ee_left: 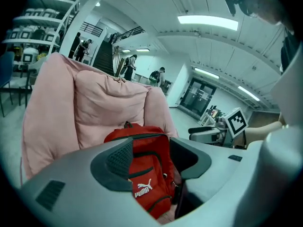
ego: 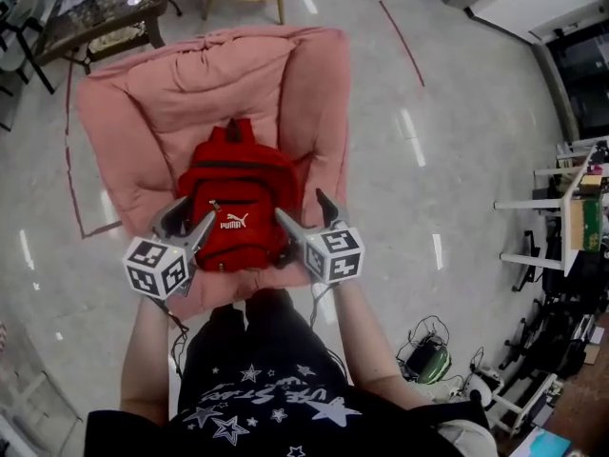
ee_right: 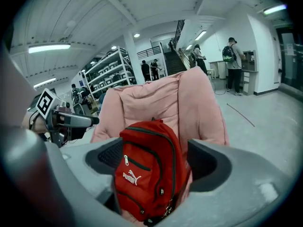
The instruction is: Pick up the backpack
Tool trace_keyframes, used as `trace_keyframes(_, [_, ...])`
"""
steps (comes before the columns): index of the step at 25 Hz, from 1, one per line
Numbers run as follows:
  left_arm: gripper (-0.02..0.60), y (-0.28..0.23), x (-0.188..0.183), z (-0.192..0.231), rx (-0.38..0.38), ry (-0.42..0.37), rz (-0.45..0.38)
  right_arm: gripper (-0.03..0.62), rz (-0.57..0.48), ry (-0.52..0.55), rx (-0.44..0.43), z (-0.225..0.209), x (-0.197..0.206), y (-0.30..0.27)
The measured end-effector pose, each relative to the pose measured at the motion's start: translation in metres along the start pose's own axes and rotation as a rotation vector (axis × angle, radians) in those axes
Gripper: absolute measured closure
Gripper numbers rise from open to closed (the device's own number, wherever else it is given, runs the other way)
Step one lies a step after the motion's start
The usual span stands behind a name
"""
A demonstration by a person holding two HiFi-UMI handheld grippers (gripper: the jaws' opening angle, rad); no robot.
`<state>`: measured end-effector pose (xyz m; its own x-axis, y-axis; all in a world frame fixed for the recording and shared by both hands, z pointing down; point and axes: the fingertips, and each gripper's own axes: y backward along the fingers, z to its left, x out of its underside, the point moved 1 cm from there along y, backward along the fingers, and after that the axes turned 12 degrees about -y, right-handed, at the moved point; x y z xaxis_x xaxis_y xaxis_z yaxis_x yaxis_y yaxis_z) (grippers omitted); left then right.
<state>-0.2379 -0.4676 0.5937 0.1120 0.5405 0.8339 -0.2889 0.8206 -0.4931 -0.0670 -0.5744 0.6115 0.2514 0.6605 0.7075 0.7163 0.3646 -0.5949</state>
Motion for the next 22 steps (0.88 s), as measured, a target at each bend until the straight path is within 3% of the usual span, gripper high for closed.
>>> trace_keyframes(4, [0.356, -0.021, 0.008, 0.018, -0.034, -0.020, 0.039, 0.161, 0.080, 0.057, -0.041, -0.001, 0.007, -0.034])
trace_keyframes(13, [0.241, -0.064, 0.049, 0.069, -0.104, -0.110, 0.194, 0.163, 0.140, 0.141, -0.016, -0.033, 0.011, -0.087])
trace_keyframes(17, [0.235, -0.082, 0.065, 0.103, -0.189, -0.229, 0.266, 0.163, 0.162, 0.160, -0.019, -0.045, 0.015, -0.105])
trace_keyframes(22, [0.235, -0.109, 0.083, 0.117, -0.145, -0.253, 0.339, 0.163, 0.196, 0.157, -0.044, -0.054, 0.025, -0.125])
